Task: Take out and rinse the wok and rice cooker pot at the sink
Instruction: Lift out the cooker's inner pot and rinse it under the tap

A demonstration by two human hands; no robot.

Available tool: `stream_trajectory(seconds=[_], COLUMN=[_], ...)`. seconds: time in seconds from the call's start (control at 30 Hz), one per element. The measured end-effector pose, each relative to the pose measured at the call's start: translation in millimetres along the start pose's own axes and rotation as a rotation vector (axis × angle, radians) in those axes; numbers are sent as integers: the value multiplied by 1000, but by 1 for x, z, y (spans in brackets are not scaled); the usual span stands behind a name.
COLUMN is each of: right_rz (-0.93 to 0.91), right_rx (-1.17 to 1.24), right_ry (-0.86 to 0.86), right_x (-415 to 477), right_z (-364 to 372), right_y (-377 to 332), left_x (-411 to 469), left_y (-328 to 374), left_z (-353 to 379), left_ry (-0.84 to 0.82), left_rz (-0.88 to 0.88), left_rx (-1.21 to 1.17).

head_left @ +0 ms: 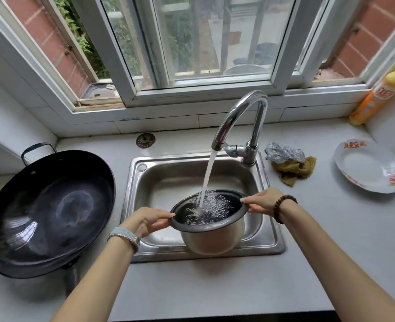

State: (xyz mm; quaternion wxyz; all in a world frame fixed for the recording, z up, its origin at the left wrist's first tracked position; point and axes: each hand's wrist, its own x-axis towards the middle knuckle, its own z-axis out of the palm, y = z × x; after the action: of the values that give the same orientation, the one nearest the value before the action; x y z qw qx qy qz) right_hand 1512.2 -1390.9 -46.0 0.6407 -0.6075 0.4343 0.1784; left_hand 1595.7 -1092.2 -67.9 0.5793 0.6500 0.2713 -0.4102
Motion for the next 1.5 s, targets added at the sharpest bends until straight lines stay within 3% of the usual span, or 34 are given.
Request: stream_trajectory(seconds=[0.33,0.47,0.8,1.27,1.5], right_rz=[-112,-242,-383,-82,99], right_rx=[-74,-148,-237,-55,274], right_ry=[125,182,223,16,-174], right_x=[-21,-20,-4,27,11], right_z=[-43,-53,-32,62,108], right_y=[-16,-10,-4,27,55], left_x=[28,28,22,-29,-48], left_y=[-6,-5,11,62,72], left_z=[53,70,64,-16,-47], left_ry=[-126,-180,41,270,348], left_rz=[-67,-52,199,362,344], left_rx=[95,85,32,172,337])
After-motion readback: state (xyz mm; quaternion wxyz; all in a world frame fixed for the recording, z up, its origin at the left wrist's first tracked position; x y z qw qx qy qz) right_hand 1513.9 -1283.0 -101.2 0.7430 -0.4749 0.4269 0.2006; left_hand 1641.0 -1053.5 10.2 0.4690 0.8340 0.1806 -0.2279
